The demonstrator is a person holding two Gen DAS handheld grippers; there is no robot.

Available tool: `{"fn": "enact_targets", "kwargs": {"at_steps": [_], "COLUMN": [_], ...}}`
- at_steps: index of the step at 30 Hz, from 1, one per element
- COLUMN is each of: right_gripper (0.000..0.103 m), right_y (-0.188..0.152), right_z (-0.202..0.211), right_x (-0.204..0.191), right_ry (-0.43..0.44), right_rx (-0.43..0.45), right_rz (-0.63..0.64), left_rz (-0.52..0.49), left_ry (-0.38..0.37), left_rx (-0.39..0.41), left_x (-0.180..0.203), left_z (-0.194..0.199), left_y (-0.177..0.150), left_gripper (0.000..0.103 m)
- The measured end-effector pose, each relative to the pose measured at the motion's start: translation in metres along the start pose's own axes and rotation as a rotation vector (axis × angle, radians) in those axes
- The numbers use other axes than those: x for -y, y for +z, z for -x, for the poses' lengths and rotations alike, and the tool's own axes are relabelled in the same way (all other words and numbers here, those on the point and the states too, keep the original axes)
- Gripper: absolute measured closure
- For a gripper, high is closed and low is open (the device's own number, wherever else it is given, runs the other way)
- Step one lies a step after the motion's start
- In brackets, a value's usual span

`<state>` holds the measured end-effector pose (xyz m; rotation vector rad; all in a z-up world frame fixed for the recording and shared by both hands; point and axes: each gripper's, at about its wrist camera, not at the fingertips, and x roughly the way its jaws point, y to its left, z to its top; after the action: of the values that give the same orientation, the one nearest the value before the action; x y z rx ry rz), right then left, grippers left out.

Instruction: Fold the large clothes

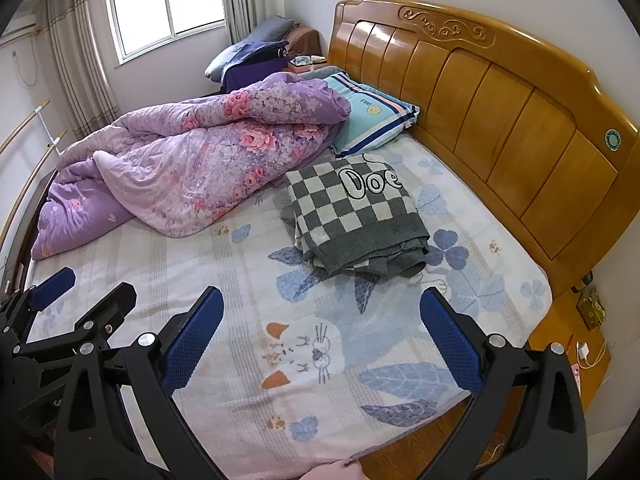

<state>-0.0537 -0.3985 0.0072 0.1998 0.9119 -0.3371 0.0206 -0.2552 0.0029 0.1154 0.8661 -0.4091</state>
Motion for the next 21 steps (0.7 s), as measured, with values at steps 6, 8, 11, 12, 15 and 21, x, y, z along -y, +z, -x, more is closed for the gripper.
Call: {"fn": "enact_targets", "kwargs": {"at_steps": [6, 8, 11, 12, 15, 21], "right_gripper": [0.008, 0.008, 0.008, 0.008, 0.008, 0.008], "right_y": [-0.0056, -0.005, -0.0057, -0.0054, -0.0067, -0.0053], "right_z": [0.0023, 0.002, 0.0025, 0.0023, 0.0031, 0.002], "right_x": [-0.0015, -0.0025, -0.0036, -0.0035, -0.0048, -0.0038], "right_ry": [-0.01, -0.014, -0.016, -0.017, -0.023, -0.02], "right_rx": [0.008, 0.008, 0.007, 0.006, 0.005, 0.005], "right_rz": [-0.019, -0.017, -0.02, -0.019, -0.022, -0.019], "left_rz": [-0.022, -0.026, -0.025, -0.025, -0.029, -0.031], "left_ry": [-0.018, -0.017, -0.018, -0.019, -0.023, -0.024], "left_rx": [0.003, 0.002, 0.003, 0.002, -0.002, -0.002], "left_x": [-0.0019, -0.003, -0.0027, -0.0026, -0.004, -0.0056], "left_z": [0.0009, 0.0003, 0.0003, 0.0001, -0.0002, -0.0001], "left_y": [0.0016, 0.0025, 0.0024, 0.0025, 0.0024, 0.0021], "left_gripper": [0.009, 0.009, 0.009, 0.009, 0.009, 0.009]}}
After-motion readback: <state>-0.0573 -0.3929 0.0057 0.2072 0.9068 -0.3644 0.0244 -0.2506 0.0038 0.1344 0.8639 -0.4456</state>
